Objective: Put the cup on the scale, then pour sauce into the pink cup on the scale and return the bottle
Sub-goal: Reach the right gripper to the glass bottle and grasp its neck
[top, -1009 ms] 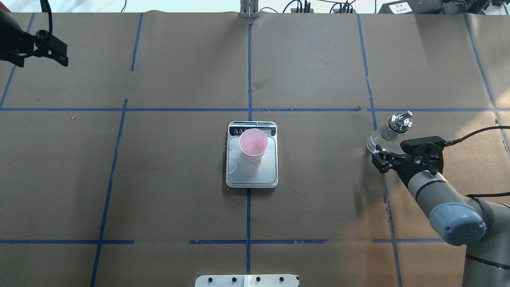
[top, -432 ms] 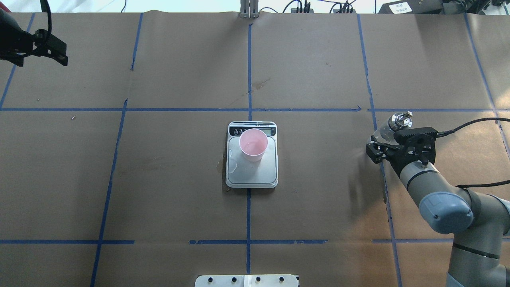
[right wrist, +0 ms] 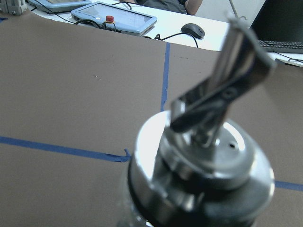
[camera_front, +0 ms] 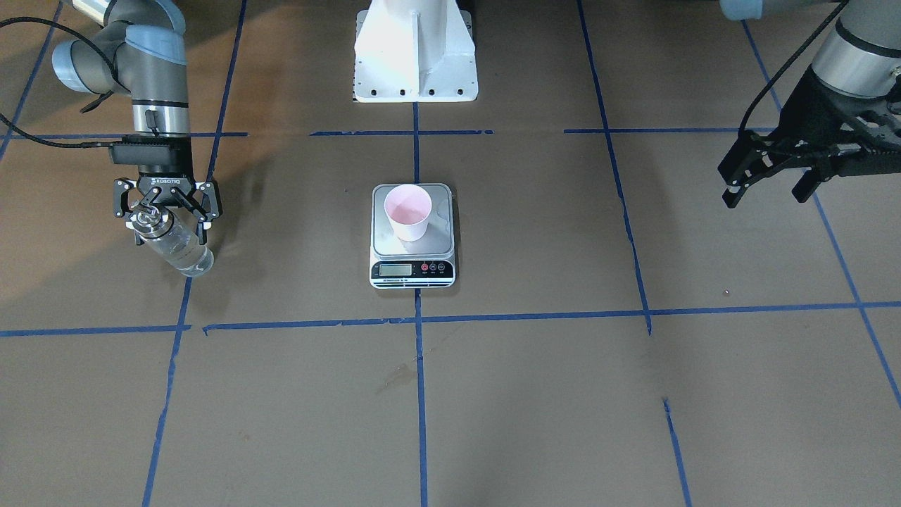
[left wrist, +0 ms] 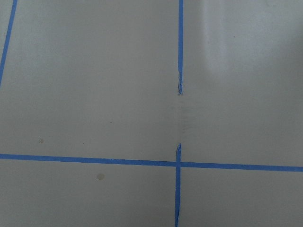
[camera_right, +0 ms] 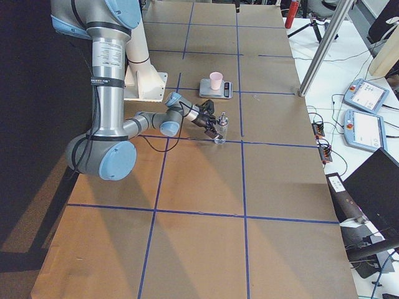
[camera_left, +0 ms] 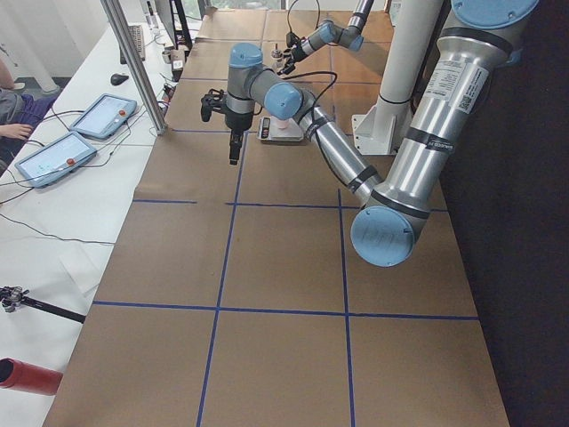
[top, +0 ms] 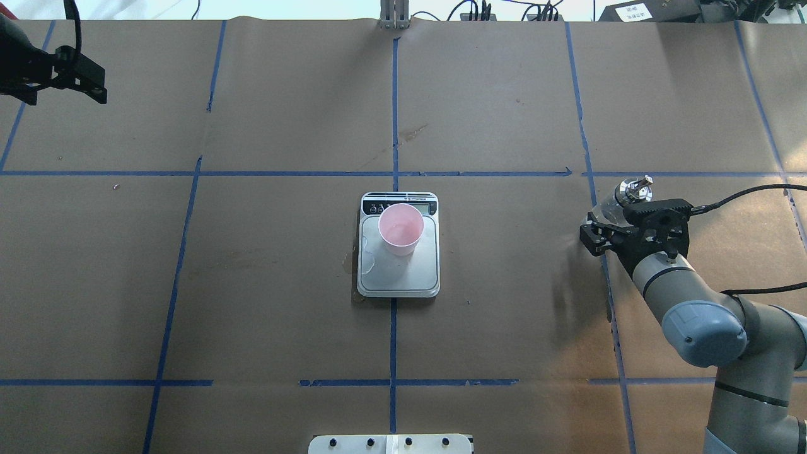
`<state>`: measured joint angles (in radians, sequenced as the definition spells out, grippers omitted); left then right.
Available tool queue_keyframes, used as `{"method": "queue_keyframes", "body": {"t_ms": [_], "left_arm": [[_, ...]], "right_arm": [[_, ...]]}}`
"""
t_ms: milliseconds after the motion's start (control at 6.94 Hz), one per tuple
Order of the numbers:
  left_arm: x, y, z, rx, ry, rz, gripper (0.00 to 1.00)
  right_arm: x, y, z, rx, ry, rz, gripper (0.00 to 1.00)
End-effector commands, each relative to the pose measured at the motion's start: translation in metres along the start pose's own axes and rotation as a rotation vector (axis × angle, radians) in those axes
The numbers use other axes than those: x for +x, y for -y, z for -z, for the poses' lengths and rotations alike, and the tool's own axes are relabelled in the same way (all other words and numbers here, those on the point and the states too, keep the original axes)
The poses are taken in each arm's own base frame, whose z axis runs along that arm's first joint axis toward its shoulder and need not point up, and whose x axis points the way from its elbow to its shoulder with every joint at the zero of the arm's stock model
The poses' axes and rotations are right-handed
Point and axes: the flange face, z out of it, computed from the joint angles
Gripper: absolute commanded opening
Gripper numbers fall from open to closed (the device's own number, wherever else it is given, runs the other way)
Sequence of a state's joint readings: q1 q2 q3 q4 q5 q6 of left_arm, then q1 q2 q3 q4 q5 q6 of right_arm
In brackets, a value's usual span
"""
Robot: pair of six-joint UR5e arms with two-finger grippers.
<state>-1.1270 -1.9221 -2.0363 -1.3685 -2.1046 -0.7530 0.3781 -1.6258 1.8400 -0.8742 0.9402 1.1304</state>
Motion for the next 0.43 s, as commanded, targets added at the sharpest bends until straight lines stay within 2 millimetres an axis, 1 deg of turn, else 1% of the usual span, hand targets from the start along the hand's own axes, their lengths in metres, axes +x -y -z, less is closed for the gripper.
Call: {"method": "queue_keyframes", "body": {"t_ms": [0, 144, 288], "left_arm": [[0.001, 0.0, 0.001, 0.002, -0.001, -0.001, 1.0], [0.001, 0.0, 0.0, 0.0, -0.002, -0.002, 1.0], [0.002, 0.0, 0.001, 0.001, -0.003, 0.001, 1.0]], "right_arm": [[-0.019, 0.002, -0.016, 0.006, 0.002, -0.009, 1.0], [-0.016, 0.002, -0.026, 0.007, -0.015, -0.008, 1.0], [-0.013, 0.004, -0.027, 0.009, -0.019, 0.005, 1.0]]}}
